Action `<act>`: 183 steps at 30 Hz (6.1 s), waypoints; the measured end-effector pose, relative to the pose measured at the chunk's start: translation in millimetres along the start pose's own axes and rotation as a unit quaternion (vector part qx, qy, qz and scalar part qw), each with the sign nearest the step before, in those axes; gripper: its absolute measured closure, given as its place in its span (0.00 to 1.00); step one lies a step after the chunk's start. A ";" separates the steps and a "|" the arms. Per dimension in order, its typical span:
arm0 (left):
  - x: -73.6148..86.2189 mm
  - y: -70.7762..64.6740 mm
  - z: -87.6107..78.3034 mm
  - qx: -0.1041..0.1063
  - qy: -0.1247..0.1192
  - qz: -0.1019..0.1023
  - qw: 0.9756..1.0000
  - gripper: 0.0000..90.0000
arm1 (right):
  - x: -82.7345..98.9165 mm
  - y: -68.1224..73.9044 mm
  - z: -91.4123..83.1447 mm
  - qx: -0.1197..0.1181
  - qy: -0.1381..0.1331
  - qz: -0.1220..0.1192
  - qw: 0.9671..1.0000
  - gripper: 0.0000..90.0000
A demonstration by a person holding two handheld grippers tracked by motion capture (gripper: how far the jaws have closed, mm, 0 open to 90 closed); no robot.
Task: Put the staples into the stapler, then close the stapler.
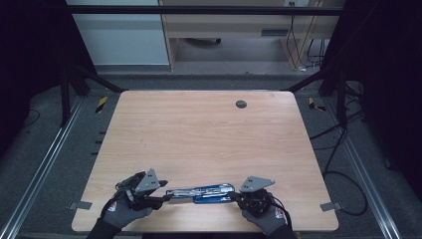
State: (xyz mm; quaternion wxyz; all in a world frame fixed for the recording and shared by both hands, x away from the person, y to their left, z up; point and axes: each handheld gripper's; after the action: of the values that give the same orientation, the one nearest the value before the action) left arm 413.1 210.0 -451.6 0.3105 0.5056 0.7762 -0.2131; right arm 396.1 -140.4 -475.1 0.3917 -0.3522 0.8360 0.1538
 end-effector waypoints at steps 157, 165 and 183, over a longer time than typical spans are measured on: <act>-36.9 20.5 10.9 0.110 0.089 0.066 0.988 0.68 | -5.5 -1.2 8.1 0.005 -0.003 -0.012 1.000 1.00; -36.4 20.6 10.9 0.111 0.090 0.065 0.988 0.68 | -36.6 13.5 13.1 -0.023 -0.051 -0.014 0.998 1.00; -35.4 21.1 10.7 0.110 0.089 0.064 0.988 0.68 | -72.8 47.4 50.4 -0.059 -0.065 -0.016 0.996 1.00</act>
State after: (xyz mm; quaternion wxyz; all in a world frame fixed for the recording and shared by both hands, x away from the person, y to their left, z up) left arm 445.8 188.4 -435.0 0.1954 0.6026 0.7385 -0.2310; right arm 422.4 -46.0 -453.0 0.4264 -0.3773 0.7924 0.2189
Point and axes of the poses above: each handheld gripper's, and its own axes: z roughly forward along the jaws, x roughly out of its underside, y roughly to its left, and after that the axes turned 8 degrees about x, right-handed
